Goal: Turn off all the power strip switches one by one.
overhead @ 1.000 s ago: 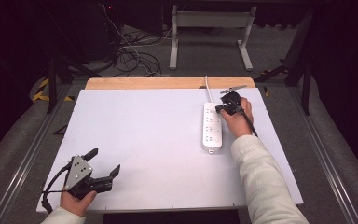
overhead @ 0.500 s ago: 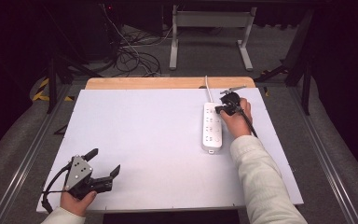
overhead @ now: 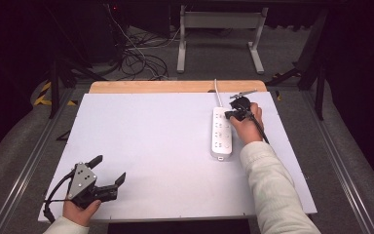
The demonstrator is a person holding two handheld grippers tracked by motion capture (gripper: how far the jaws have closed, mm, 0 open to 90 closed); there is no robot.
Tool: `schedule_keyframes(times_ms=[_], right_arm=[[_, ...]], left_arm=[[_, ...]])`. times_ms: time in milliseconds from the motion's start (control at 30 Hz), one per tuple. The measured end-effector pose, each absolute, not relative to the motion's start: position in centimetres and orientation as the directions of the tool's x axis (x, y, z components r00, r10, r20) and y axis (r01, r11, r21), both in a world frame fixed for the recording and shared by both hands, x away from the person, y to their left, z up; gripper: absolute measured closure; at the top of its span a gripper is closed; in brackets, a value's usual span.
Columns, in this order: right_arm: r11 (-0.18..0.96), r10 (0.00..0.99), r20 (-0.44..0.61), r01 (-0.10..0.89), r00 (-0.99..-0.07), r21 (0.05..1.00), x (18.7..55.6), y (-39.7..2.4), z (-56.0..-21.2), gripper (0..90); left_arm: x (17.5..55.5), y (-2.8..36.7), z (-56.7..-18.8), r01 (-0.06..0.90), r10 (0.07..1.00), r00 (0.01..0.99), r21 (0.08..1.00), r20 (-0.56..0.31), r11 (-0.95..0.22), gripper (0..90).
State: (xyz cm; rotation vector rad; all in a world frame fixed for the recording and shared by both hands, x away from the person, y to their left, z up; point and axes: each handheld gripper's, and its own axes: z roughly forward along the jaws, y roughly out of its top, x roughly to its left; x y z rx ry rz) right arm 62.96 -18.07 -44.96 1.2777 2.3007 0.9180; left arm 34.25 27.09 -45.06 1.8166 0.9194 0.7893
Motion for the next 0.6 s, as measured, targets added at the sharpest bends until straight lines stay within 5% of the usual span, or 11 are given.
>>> schedule_keyframes(times_ms=[467, 600], right_arm=[[0.411, 0.846, -0.030, 0.617, -0.532, 0.671, 62.7, -17.8, -44.2, 90.0], [0.362, 0.836, 0.002, 0.554, -0.549, 0.750, 61.7, -17.8, -42.1, 90.0]], left_arm=[[34.3, 27.1, -45.1, 0.261, 0.849, 0.515, 0.921, 0.121, -0.290, 10.1], [34.5, 27.1, -45.1, 0.262, 0.848, 0.516, 0.920, 0.121, -0.290, 10.1]])
